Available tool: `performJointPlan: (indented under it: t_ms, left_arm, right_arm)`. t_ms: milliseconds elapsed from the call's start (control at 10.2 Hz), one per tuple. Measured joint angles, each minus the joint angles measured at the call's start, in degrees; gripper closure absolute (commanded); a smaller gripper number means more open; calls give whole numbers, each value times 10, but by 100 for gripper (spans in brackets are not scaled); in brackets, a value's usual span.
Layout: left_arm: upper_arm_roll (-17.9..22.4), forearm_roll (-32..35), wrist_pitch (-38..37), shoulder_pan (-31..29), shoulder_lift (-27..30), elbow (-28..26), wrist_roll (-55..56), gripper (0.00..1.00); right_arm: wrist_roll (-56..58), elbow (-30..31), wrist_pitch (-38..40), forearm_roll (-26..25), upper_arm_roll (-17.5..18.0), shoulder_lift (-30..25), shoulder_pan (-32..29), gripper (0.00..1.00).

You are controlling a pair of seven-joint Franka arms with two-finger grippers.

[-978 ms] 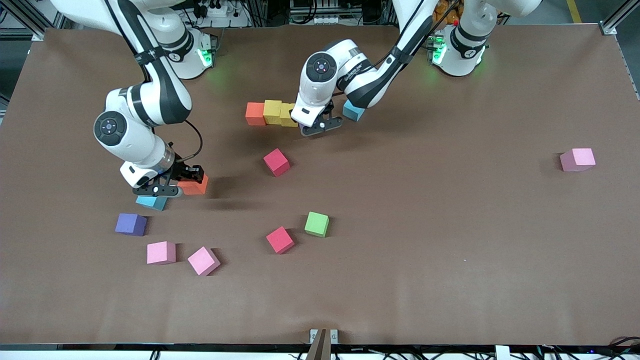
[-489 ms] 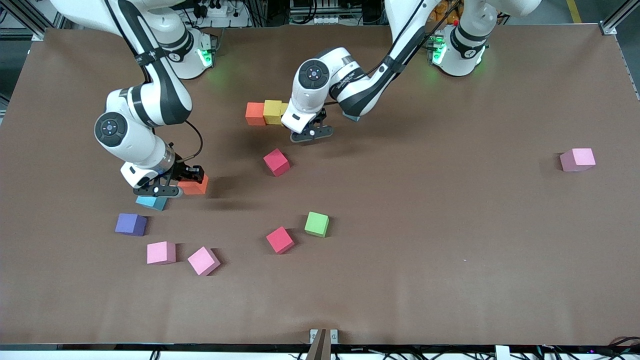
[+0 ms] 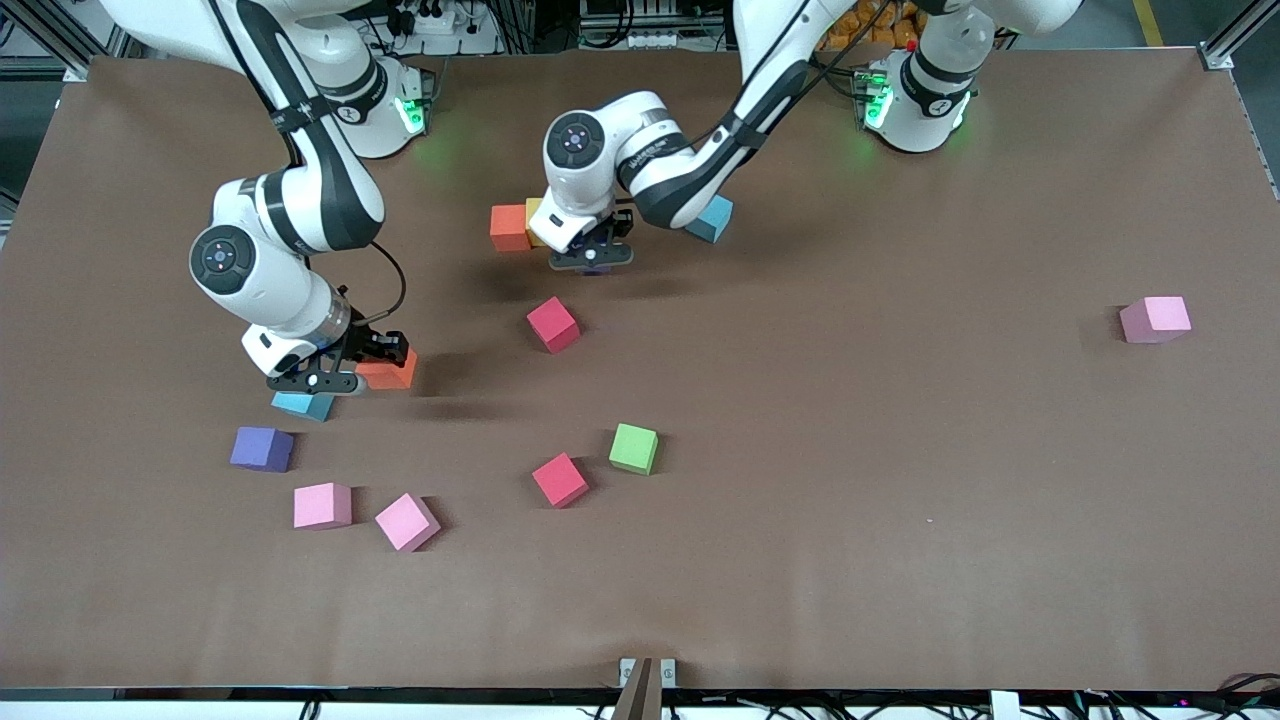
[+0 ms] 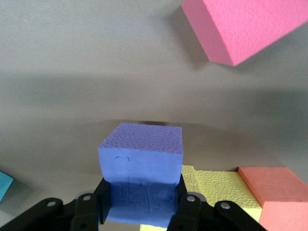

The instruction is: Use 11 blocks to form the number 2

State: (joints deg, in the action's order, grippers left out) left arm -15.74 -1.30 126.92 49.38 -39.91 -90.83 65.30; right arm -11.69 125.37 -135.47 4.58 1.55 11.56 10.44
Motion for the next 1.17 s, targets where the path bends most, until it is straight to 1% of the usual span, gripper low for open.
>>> performJointPlan:
  t_ms: [391, 978, 1173]
  left_arm:
    - [12, 1, -3, -2, -3, 7, -1, 100]
    - [12, 4, -5, 15, -9, 16, -1, 100]
    - [14, 21, -5, 15, -14, 20, -1, 100]
  right_arm:
    - [0, -1, 0, 0, 0, 1, 0, 100]
    - [-2, -2, 0, 0, 0, 4, 0, 100]
    - [-4, -3, 0, 0, 0, 5, 0, 100]
